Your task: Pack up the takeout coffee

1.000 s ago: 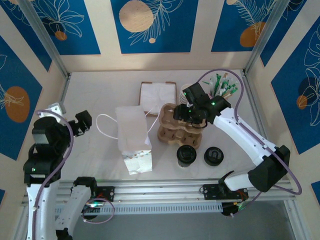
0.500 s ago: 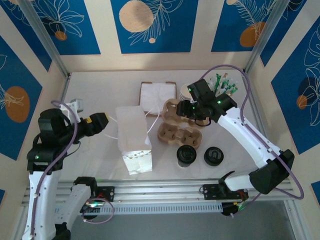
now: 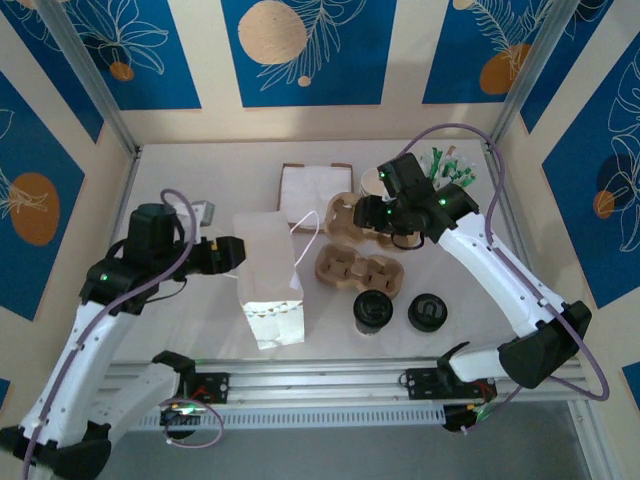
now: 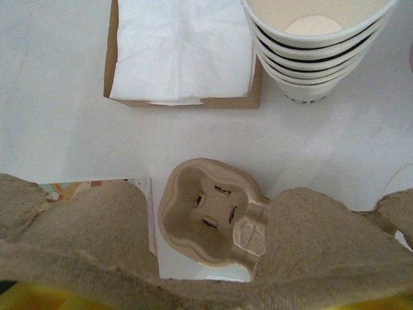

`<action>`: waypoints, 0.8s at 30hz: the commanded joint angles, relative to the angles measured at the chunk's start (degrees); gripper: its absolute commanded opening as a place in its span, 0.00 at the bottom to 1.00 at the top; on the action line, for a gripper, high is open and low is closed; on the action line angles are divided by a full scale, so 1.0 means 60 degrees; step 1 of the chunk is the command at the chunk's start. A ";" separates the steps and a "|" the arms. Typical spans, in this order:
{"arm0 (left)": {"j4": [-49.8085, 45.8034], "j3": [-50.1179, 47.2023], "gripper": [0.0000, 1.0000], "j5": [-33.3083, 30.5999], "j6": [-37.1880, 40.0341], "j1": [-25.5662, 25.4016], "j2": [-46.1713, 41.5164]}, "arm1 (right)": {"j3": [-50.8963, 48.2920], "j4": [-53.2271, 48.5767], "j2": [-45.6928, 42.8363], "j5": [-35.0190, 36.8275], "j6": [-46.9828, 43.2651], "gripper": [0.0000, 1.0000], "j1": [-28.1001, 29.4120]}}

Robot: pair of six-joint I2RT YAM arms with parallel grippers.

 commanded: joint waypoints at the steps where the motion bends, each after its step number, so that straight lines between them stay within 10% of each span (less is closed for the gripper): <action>1: -0.0277 0.0013 0.60 -0.0960 0.0602 -0.0117 0.0116 | 0.0374 -0.0285 -0.0171 0.0140 -0.0231 0.56 -0.0007; 14: -0.0478 0.0462 0.35 -0.1071 0.1578 -0.0164 0.0552 | 0.0540 -0.0580 -0.0362 0.0407 -0.0541 0.56 0.0022; 24: -0.1069 0.1311 0.38 -0.0825 0.2499 -0.0164 0.1265 | 0.0276 -0.0640 -0.0596 0.0393 -0.0585 0.56 0.0037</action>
